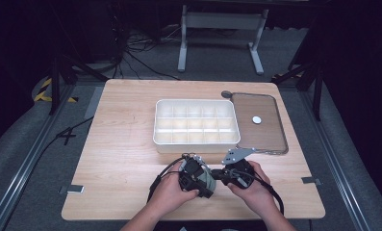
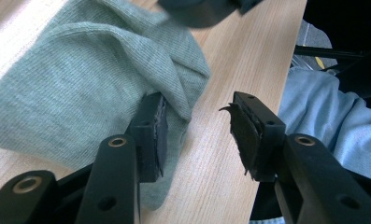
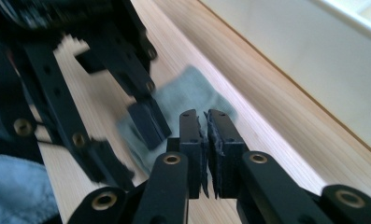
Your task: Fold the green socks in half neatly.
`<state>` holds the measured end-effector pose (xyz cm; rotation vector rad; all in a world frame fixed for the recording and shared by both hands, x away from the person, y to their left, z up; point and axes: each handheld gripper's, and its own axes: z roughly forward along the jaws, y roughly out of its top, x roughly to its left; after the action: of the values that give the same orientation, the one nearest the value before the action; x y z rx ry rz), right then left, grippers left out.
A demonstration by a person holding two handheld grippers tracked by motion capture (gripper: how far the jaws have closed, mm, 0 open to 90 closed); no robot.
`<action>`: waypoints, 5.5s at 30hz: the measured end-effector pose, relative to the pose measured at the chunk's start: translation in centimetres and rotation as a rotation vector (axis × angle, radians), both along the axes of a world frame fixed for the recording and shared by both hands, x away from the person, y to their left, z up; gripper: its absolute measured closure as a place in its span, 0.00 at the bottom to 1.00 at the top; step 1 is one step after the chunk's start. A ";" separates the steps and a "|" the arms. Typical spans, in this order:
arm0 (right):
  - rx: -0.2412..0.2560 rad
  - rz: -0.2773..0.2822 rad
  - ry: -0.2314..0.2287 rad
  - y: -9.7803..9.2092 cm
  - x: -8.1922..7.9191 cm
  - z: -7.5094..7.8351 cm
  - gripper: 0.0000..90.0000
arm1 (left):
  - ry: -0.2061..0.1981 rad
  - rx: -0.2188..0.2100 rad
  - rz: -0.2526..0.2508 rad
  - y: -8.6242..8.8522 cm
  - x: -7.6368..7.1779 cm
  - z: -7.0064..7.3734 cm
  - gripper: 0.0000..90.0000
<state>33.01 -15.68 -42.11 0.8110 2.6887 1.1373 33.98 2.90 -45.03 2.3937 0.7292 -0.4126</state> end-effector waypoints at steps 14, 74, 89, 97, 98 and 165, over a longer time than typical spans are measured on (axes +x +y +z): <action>-0.095 -0.009 0.030 1.0 0.4 -3.0 0.93 | -0.084 -0.077 0.089 2.9 0.6 2.0 0.67; -0.097 0.036 0.049 0.0 0.5 -3.2 0.94 | -0.278 0.091 -0.031 4.6 1.0 -1.0 0.99; -0.093 0.040 0.052 0.0 0.4 -3.4 0.95 | -0.371 0.084 -0.144 2.1 0.0 -0.8 0.95; -0.104 0.016 0.063 0.7 -0.2 -3.3 0.95 | -0.465 0.047 -0.204 1.1 -1.0 0.0 0.84; -0.102 0.008 0.067 0.7 -0.2 -3.3 0.94 | -0.466 0.053 -0.207 1.1 -1.0 0.0 0.83; -0.037 0.062 0.208 -1.6 0.1 -3.7 0.90 | -0.505 -0.015 -0.236 0.1 -1.6 0.1 0.62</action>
<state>33.12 -17.27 -45.83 0.8915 2.9133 1.0671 32.36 2.98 -44.91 2.4286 0.2174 0.1007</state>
